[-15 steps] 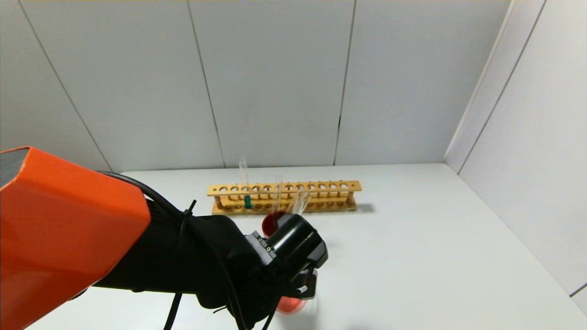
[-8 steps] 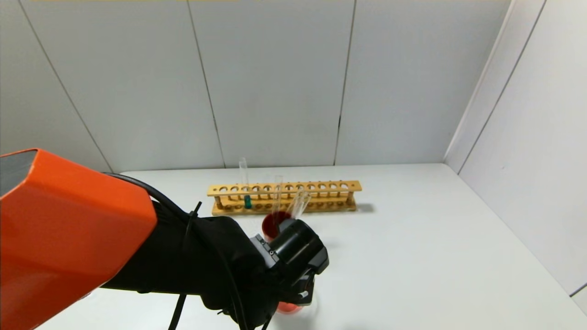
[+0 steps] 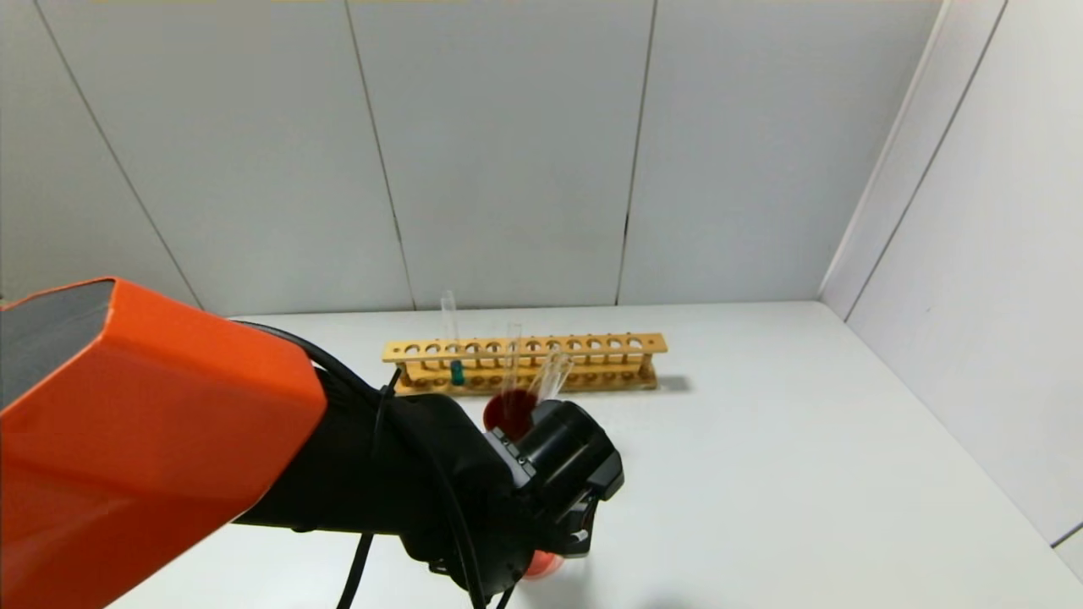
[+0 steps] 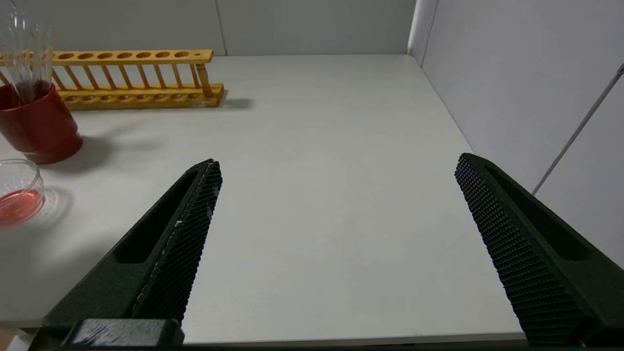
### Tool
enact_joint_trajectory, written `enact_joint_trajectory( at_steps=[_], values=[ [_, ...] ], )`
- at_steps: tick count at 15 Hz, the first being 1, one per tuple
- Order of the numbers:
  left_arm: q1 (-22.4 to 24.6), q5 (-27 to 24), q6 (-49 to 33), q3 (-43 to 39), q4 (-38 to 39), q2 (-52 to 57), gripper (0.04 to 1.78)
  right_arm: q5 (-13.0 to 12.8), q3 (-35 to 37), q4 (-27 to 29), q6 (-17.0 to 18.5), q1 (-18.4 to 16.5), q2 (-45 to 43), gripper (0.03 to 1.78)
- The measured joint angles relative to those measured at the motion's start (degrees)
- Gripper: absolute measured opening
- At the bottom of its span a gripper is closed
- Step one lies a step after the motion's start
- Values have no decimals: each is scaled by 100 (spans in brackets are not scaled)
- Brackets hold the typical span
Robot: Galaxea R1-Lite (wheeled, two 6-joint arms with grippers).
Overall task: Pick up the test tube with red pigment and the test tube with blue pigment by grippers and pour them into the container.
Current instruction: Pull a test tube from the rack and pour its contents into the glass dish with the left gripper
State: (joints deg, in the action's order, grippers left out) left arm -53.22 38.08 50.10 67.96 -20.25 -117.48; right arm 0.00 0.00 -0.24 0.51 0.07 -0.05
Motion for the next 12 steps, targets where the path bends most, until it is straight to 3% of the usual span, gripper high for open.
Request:
enact_joint_trajectory(
  at_steps=[12],
  values=[
    [-20,265,59,282,-461,-295,35,0,0,2,0,0,0,175]
  ],
)
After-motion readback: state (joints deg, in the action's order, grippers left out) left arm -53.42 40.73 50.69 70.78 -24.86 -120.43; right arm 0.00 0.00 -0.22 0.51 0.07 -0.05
